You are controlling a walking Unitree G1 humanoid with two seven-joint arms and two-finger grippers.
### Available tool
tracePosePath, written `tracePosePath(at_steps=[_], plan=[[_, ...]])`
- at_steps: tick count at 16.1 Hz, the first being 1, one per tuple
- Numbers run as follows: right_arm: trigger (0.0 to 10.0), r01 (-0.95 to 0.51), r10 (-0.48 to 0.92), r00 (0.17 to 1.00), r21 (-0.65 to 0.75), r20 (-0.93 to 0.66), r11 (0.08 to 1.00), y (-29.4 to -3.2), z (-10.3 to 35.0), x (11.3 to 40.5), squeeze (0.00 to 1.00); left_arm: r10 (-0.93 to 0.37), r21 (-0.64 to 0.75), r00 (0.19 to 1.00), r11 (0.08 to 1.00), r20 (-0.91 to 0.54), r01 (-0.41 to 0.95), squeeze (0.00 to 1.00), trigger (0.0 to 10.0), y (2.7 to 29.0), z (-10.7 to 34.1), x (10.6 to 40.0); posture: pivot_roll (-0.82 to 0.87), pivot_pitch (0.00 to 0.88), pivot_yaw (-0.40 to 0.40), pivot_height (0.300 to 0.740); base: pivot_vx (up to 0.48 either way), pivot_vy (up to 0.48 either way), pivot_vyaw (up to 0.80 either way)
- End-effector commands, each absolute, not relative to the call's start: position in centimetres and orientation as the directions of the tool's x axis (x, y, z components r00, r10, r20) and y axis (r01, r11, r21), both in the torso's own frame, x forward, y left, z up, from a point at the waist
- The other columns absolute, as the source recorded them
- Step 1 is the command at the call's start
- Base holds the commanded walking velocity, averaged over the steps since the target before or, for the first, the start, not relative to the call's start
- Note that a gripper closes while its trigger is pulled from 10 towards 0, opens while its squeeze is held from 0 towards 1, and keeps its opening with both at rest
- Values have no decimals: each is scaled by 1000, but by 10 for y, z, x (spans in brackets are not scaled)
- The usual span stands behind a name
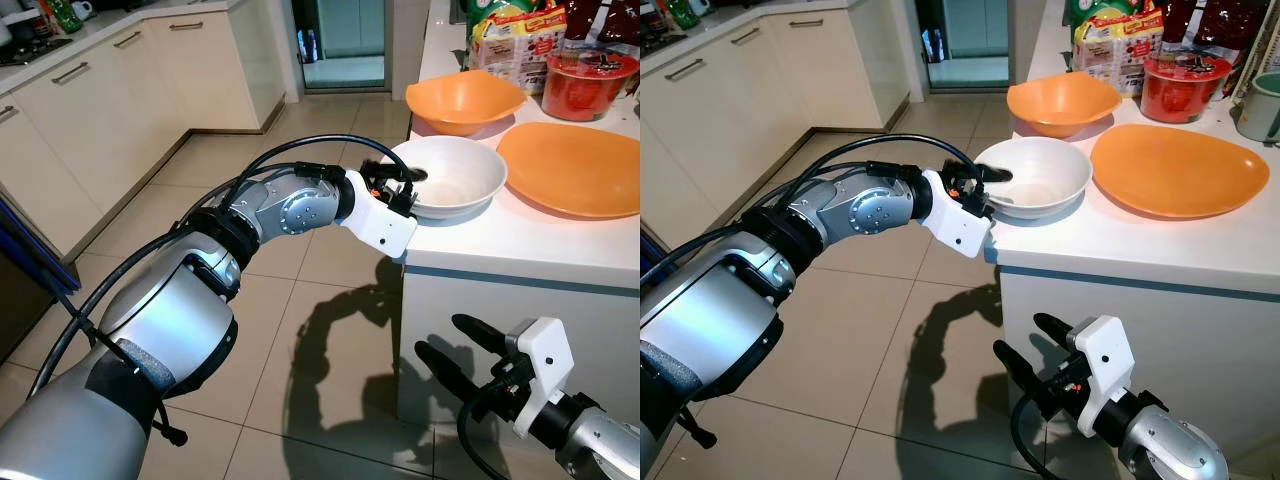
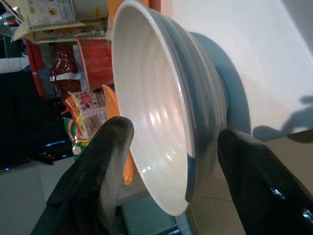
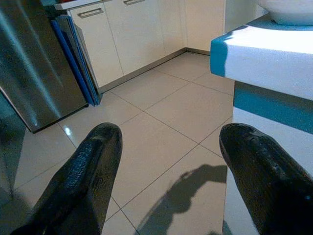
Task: Setting the table
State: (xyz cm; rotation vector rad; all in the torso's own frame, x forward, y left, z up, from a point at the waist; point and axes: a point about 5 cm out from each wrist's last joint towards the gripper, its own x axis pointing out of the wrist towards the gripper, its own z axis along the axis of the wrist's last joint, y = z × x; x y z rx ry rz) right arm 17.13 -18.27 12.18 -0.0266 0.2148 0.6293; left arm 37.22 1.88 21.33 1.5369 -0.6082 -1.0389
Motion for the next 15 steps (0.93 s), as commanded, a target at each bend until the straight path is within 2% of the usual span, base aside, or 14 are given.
tracePosePath(at_steps=[1, 2, 3, 5, 6, 15], plan=[[10000, -594, 589, 785, 35, -191, 804, -179, 124, 170, 0, -820, 956, 492, -253, -292, 146, 1000, 10000, 22, 215, 374, -133, 0, 205, 740, 0, 0, 0], [10000, -594, 589, 785, 35, -193, 804, -179, 124, 170, 0, -818, 955, 493, -255, -296, 150, 1000, 10000, 22, 214, 375, -133, 0, 204, 740, 0, 0, 0], [10000, -595, 589, 784, 36, -193, 803, -179, 123, 169, 0, -816, 957, 500, -250, -290, 146, 0, 10000, 21, 214, 375, -133, 0, 205, 740, 0, 0, 0], [10000, -595, 589, 784, 34, -195, 803, -179, 123, 169, 0, -812, 960, 513, -248, -280, 132, 0, 9255, 21, 215, 376, -131, 0, 204, 740, 0, 0, 0], [10000, -595, 589, 784, 32, -196, 803, -179, 123, 169, 0, -810, 960, 516, -247, -278, 131, 0, 0, 22, 215, 377, -132, 0, 204, 740, 0, 0, 0], [10000, -598, 591, 782, 26, -199, 801, -180, 124, 170, 0, -806, 965, 530, -229, -262, 129, 0, 0, 20, 213, 378, -132, 0, 200, 740, 0, 0, 0]])
